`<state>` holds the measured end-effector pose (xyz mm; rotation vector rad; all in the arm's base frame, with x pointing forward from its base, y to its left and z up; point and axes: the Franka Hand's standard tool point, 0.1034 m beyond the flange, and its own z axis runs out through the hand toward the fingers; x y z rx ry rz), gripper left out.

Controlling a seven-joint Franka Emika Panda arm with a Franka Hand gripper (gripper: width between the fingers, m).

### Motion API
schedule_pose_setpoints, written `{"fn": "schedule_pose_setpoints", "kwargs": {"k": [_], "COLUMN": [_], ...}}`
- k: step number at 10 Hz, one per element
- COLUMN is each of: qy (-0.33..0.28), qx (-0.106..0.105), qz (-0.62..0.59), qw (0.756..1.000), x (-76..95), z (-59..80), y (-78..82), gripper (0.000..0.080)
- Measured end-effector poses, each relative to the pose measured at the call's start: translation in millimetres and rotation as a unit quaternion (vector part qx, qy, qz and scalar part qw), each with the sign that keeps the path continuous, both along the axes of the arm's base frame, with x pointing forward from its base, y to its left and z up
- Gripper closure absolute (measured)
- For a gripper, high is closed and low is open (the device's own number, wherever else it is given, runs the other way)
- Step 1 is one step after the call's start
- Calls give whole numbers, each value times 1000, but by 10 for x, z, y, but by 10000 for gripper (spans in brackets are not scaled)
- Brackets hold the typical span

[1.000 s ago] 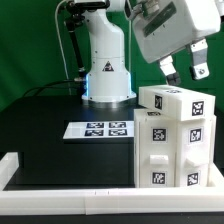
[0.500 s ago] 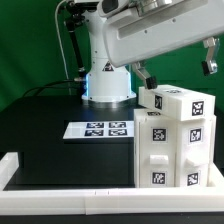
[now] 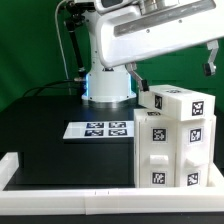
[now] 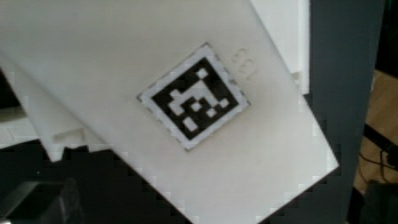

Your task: Assemble cabinet

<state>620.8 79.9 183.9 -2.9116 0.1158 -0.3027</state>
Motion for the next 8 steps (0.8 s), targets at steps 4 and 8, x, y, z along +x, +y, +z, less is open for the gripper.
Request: {"fn": "schedule_pose_setpoints", "kwargs": {"k": [4, 8], "qy": [-40, -42], "qx": [-77, -89], "qz": [195, 247], "qw": [977, 964], "x": [-80, -152], "z": [-119, -221], "y": [50, -33], "gripper": [2, 2]}}
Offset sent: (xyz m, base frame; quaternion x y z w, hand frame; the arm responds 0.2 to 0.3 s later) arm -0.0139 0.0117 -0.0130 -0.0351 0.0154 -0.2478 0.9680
